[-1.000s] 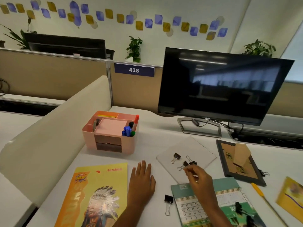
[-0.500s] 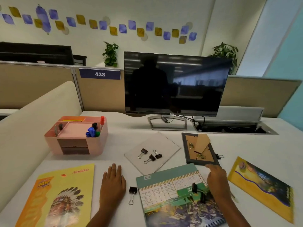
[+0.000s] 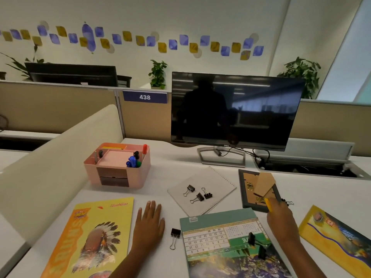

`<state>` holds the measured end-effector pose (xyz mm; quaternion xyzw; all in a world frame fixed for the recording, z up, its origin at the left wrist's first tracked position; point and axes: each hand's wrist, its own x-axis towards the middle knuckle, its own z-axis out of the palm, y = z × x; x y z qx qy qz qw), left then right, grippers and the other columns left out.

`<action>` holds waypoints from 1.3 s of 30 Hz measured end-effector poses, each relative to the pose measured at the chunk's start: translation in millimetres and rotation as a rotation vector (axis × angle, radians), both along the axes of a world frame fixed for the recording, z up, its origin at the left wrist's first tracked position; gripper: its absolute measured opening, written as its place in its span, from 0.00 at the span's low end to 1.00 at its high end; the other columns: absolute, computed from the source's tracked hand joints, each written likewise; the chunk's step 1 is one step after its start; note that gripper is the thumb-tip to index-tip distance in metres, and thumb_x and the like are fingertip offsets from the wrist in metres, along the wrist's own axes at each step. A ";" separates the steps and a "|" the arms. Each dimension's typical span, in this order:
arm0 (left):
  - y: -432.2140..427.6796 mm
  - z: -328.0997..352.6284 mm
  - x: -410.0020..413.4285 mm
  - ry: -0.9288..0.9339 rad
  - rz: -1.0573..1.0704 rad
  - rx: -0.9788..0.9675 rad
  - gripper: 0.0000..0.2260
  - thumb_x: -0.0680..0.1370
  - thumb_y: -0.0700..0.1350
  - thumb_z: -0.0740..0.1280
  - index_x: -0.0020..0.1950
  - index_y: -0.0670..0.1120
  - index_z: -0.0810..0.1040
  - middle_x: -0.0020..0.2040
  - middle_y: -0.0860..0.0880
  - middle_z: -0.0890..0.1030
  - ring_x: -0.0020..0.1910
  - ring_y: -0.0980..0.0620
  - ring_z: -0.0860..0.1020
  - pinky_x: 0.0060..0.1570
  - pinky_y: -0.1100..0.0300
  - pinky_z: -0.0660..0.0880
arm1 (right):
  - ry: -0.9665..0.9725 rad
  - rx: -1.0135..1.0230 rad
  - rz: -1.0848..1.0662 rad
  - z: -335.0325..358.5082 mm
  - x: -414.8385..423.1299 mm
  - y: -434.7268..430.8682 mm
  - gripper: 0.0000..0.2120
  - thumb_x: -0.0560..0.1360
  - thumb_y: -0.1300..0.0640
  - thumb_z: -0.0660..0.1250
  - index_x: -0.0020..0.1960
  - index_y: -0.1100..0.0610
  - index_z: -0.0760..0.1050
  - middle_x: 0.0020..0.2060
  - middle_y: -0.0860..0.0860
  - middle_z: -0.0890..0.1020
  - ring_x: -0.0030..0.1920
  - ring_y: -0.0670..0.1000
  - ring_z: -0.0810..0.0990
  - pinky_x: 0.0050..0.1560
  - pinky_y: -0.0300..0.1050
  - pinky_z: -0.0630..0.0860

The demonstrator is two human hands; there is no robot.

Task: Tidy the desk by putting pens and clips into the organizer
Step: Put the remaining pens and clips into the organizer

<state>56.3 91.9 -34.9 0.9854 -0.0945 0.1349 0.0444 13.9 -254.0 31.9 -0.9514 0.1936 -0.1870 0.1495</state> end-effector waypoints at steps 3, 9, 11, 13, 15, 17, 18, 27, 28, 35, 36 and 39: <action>23.7 6.4 6.4 -0.025 0.009 0.014 0.34 0.81 0.54 0.37 0.52 0.42 0.82 0.50 0.41 0.84 0.52 0.42 0.81 0.71 0.57 0.43 | -0.157 -0.005 0.111 28.9 9.7 32.3 0.20 0.70 0.74 0.64 0.61 0.66 0.69 0.38 0.65 0.76 0.35 0.62 0.75 0.30 0.50 0.72; 75.0 19.6 21.3 0.009 0.125 -0.075 0.37 0.81 0.55 0.36 0.46 0.42 0.84 0.47 0.41 0.85 0.45 0.42 0.83 0.43 0.47 0.79 | -0.379 0.163 0.372 77.1 36.3 119.0 0.19 0.76 0.68 0.58 0.67 0.60 0.65 0.47 0.59 0.77 0.41 0.54 0.75 0.42 0.49 0.79; 87.7 22.1 27.1 -0.013 0.136 -0.063 0.37 0.81 0.55 0.36 0.46 0.42 0.84 0.46 0.41 0.85 0.45 0.43 0.84 0.39 0.45 0.79 | -0.453 0.184 0.459 86.2 46.1 149.9 0.17 0.76 0.67 0.59 0.64 0.61 0.68 0.48 0.60 0.79 0.42 0.49 0.75 0.44 0.43 0.80; 97.3 24.1 33.1 -0.035 0.146 -0.036 0.37 0.81 0.54 0.36 0.46 0.42 0.84 0.46 0.41 0.85 0.45 0.43 0.84 0.39 0.45 0.79 | -0.479 0.270 0.517 93.1 56.6 178.7 0.16 0.76 0.66 0.60 0.63 0.61 0.69 0.51 0.59 0.79 0.46 0.46 0.75 0.49 0.31 0.74; 105.7 22.9 39.3 -0.059 0.131 -0.014 0.37 0.81 0.54 0.36 0.46 0.42 0.85 0.46 0.42 0.85 0.45 0.44 0.84 0.39 0.46 0.79 | -0.503 0.321 0.566 100.9 66.7 206.2 0.15 0.76 0.65 0.60 0.63 0.60 0.70 0.51 0.59 0.80 0.47 0.46 0.75 0.49 0.20 0.68; 113.3 19.6 42.7 -0.067 0.099 -0.007 0.37 0.81 0.54 0.36 0.47 0.42 0.84 0.47 0.42 0.85 0.45 0.45 0.84 0.40 0.49 0.80 | -0.517 0.360 0.617 108.9 76.5 231.1 0.14 0.76 0.65 0.60 0.62 0.60 0.71 0.51 0.59 0.80 0.48 0.48 0.76 0.52 0.23 0.67; 116.8 17.7 42.5 -0.066 0.085 -0.004 0.36 0.81 0.54 0.36 0.49 0.42 0.83 0.47 0.42 0.85 0.45 0.45 0.84 0.43 0.50 0.79 | -0.526 0.380 0.647 113.0 80.7 242.5 0.14 0.76 0.64 0.60 0.62 0.61 0.71 0.52 0.59 0.81 0.49 0.50 0.78 0.53 0.28 0.70; 128.4 -6.0 37.0 -0.061 0.066 -0.136 0.18 0.77 0.51 0.50 0.58 0.47 0.74 0.52 0.44 0.83 0.50 0.47 0.83 0.56 0.57 0.65 | -0.517 0.372 0.817 139.7 132.9 325.8 0.13 0.76 0.63 0.61 0.60 0.63 0.74 0.53 0.59 0.82 0.53 0.56 0.80 0.54 0.40 0.73; 127.8 -5.9 37.3 -0.035 0.065 -0.143 0.20 0.73 0.52 0.54 0.57 0.47 0.78 0.53 0.45 0.83 0.51 0.48 0.82 0.57 0.56 0.66 | -0.519 0.392 0.819 140.7 139.0 334.6 0.13 0.76 0.63 0.62 0.59 0.63 0.74 0.53 0.59 0.82 0.53 0.56 0.80 0.54 0.40 0.73; 126.6 -6.6 36.5 0.064 0.110 -0.186 0.22 0.70 0.53 0.55 0.54 0.46 0.82 0.55 0.45 0.83 0.54 0.48 0.81 0.63 0.59 0.58 | -0.428 0.500 0.805 129.9 176.6 394.2 0.13 0.76 0.63 0.61 0.59 0.63 0.74 0.54 0.59 0.81 0.54 0.56 0.80 0.55 0.41 0.74; 126.3 -4.7 36.0 0.082 0.104 -0.192 0.22 0.70 0.53 0.55 0.54 0.47 0.82 0.55 0.46 0.83 0.54 0.49 0.81 0.61 0.59 0.60 | -0.403 0.497 0.801 126.1 181.0 400.8 0.13 0.77 0.63 0.60 0.60 0.63 0.74 0.55 0.59 0.81 0.54 0.56 0.79 0.56 0.43 0.74; 125.1 -1.6 35.7 0.106 0.098 -0.200 0.22 0.70 0.53 0.55 0.53 0.48 0.83 0.54 0.47 0.83 0.53 0.50 0.82 0.60 0.59 0.61 | -0.305 0.446 0.789 114.3 191.2 416.0 0.14 0.78 0.63 0.58 0.61 0.63 0.73 0.57 0.59 0.80 0.57 0.56 0.78 0.59 0.45 0.73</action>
